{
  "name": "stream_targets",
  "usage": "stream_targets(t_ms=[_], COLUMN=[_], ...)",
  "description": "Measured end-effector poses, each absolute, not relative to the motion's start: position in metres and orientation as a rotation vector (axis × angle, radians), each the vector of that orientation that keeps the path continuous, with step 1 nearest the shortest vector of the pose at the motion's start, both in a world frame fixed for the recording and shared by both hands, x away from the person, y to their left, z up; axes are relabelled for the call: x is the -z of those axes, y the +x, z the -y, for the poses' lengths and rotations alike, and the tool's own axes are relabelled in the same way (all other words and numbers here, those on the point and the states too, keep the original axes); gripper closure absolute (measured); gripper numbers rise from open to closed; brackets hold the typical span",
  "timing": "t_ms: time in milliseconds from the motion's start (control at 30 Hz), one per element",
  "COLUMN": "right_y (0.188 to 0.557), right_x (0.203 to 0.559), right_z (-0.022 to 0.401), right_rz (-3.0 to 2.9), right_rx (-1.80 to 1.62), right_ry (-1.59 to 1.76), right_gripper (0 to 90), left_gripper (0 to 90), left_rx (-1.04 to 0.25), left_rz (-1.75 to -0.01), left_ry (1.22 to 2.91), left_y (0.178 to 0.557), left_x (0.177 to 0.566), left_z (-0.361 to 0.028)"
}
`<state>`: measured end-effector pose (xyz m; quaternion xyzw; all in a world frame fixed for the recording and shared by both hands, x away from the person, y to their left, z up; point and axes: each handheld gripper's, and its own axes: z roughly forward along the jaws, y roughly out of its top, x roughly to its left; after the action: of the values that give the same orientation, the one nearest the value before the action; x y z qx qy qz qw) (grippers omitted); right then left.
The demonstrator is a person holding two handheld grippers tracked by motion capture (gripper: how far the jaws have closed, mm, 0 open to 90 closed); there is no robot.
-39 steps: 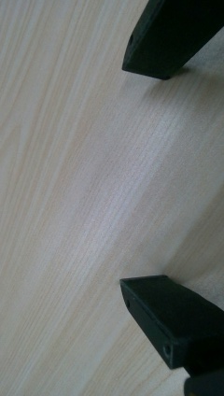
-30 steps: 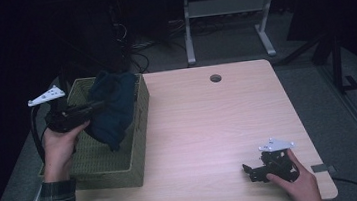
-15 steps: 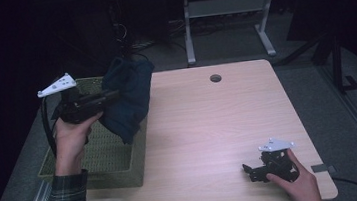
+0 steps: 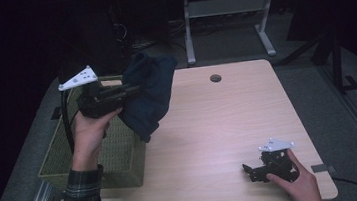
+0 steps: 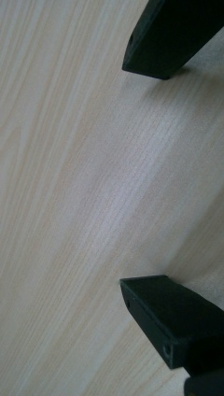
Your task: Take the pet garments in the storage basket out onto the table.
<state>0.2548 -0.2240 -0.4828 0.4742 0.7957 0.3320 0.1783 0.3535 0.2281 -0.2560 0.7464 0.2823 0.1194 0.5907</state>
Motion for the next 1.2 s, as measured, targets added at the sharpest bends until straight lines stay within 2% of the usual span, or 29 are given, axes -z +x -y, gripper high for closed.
stream_targets(t_ms=[900, 1200], right_y=[0.255, 0.255], right_x=[0.483, 0.483], right_z=[0.224, 0.224], right_rz=[-2.250, -2.250], right_rx=[-0.940, -0.940], right_ry=[1.339, 1.338], right_gripper=[0.0, 0.0], left_gripper=[73.1, 73.1], left_rx=[-0.171, -0.145], left_rz=[-0.569, -0.571], left_ry=[1.851, 1.904], left_y=[0.371, 0.378], left_x=[0.292, 0.316], left_z=[-0.138, -0.116])
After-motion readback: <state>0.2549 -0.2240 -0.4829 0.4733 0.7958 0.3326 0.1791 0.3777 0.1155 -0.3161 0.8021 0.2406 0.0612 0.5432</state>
